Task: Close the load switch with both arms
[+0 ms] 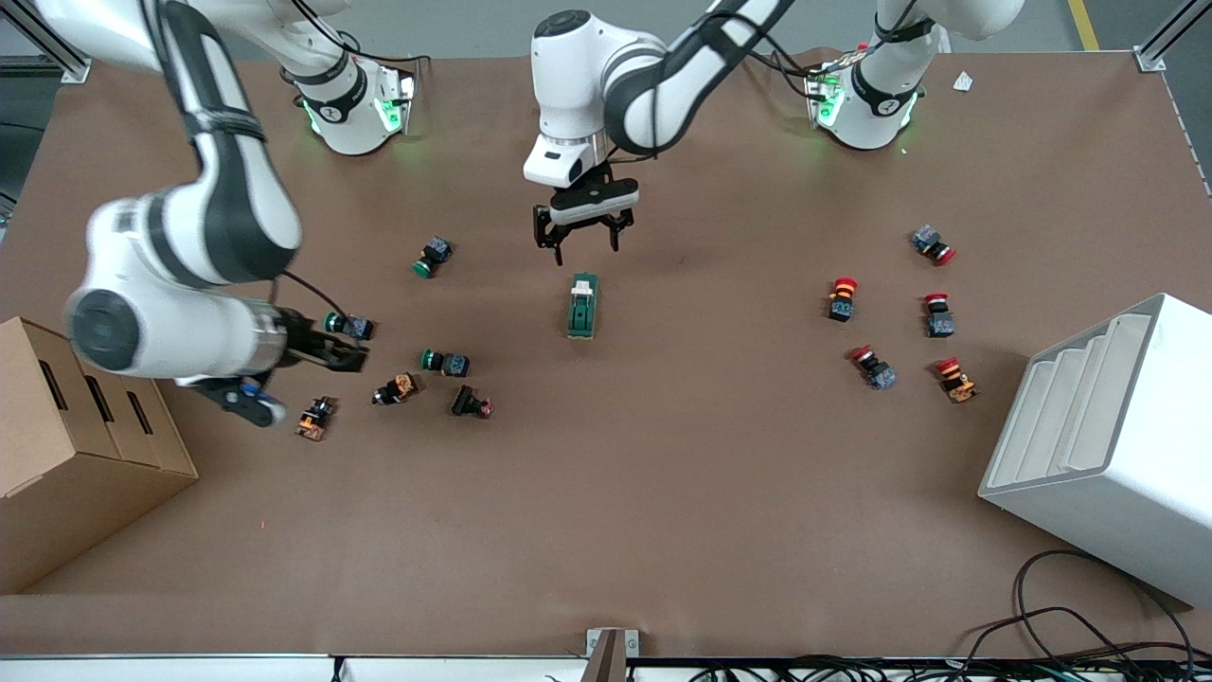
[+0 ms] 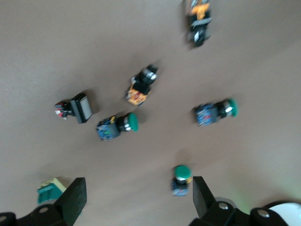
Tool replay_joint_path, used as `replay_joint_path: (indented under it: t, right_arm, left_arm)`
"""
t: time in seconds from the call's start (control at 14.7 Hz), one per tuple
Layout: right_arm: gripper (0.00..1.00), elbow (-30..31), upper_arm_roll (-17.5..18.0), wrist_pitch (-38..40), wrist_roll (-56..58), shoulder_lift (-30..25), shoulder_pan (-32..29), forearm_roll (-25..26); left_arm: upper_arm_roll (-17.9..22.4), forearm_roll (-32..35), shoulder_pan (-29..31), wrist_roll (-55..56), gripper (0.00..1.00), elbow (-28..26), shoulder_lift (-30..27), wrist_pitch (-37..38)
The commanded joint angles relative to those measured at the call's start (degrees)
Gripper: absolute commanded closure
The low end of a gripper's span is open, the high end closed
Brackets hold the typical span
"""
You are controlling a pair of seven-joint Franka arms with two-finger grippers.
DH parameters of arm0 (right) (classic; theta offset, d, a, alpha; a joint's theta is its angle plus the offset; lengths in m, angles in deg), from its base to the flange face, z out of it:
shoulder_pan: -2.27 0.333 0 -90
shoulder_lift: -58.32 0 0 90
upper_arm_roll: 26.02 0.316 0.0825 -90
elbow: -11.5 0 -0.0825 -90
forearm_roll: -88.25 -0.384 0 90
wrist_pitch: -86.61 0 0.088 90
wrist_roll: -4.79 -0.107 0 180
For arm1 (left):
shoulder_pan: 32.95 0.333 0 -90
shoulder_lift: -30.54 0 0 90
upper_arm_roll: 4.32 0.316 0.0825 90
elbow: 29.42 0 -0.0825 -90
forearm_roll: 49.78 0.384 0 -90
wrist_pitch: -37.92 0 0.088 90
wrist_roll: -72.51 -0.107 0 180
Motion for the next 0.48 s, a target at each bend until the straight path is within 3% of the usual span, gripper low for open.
replay_joint_path:
  t: [0.0,0.34,0.41]
  right_arm:
    - [0.00,-0.14,-0.43,-1.71,-5.92,2.56,3.73,-5.18]
    - [0.00,0.38,-0.43,-8.03,-15.22,5.91,9.69,-7.83]
    - [0.00,1.43,-0.43,-9.35,-16.29,6.35,11.02,-9.15]
  left_arm:
    - [0.34,13.53,-3.11,8.39,0.02,-0.05,4.62,-0.54]
    - [0.34,36.83,-5.75,25.71,0.01,-0.22,12.53,1.82]
    - [0.34,38.27,-6.98,27.04,0.01,-0.22,13.85,4.80]
